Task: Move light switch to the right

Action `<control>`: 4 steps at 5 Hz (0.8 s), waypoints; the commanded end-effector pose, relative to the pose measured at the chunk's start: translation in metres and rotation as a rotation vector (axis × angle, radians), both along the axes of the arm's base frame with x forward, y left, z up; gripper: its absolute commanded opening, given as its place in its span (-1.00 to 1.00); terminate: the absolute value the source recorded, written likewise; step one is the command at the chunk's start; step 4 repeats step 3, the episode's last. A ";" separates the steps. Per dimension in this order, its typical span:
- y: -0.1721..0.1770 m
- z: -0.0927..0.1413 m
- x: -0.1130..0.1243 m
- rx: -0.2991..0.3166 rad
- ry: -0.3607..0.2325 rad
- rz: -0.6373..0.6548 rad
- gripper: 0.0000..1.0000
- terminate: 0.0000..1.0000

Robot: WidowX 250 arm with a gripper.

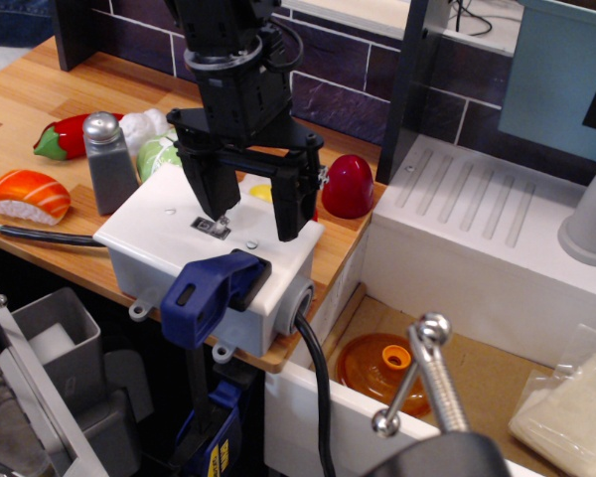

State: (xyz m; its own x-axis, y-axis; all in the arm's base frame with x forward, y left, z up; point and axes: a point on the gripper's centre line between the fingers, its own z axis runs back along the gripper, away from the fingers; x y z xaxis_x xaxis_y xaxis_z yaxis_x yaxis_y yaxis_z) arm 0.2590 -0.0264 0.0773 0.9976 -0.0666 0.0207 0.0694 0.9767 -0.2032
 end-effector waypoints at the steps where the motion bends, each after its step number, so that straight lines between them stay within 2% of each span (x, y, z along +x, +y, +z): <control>1: -0.008 0.012 0.004 -0.002 -0.040 -0.015 1.00 -1.00; 2: -0.008 0.012 0.004 -0.002 -0.040 -0.015 1.00 -1.00; 3: -0.008 0.012 0.004 -0.002 -0.040 -0.015 1.00 1.00; 4: -0.008 0.012 0.004 -0.002 -0.040 -0.015 1.00 1.00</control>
